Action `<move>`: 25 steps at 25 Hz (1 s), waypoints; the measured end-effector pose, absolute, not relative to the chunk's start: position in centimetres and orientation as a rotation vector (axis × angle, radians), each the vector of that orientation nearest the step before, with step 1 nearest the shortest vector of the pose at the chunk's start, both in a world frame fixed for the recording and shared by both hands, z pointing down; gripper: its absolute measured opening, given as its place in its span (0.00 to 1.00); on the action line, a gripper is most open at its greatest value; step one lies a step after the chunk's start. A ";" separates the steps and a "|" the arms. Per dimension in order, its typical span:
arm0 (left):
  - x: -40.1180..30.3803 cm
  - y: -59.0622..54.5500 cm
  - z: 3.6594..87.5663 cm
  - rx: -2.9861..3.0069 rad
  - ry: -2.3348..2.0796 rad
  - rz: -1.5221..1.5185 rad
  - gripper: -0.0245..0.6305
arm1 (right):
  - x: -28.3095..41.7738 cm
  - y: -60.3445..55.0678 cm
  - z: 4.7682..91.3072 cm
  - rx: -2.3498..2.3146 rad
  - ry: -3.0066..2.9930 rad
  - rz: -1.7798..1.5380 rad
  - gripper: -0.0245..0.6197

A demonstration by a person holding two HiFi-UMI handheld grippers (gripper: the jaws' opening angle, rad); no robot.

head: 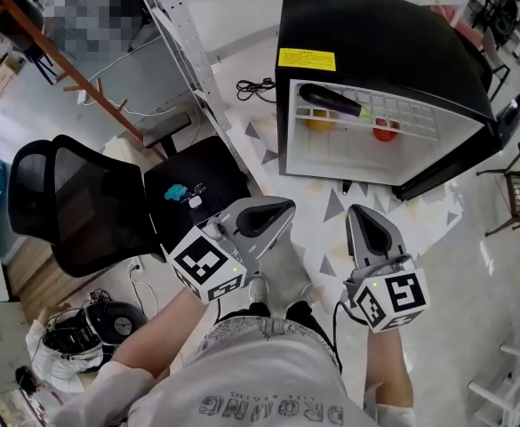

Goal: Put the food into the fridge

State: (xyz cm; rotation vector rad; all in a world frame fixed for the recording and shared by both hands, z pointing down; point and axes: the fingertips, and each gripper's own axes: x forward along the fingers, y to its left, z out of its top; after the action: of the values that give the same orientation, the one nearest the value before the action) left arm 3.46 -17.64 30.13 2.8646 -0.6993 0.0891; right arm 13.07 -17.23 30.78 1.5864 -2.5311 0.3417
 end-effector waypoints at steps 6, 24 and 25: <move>3.6 -17.6 30.1 2.865 -0.699 0.089 0.05 | 13.1 -17.1 30.9 1.578 -2.526 0.345 0.04; 3.2 -18.0 30.3 2.854 -0.717 0.075 0.05 | 13.0 -17.1 30.7 1.562 -2.540 0.337 0.04; 3.2 -18.0 30.3 2.854 -0.718 0.075 0.05 | 12.9 -17.1 30.8 1.562 -2.541 0.338 0.04</move>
State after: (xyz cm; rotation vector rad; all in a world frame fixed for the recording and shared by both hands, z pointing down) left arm 3.20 -18.02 30.34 2.8539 -0.7179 0.0747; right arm 12.94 -17.07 30.79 1.5616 -2.5414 0.3384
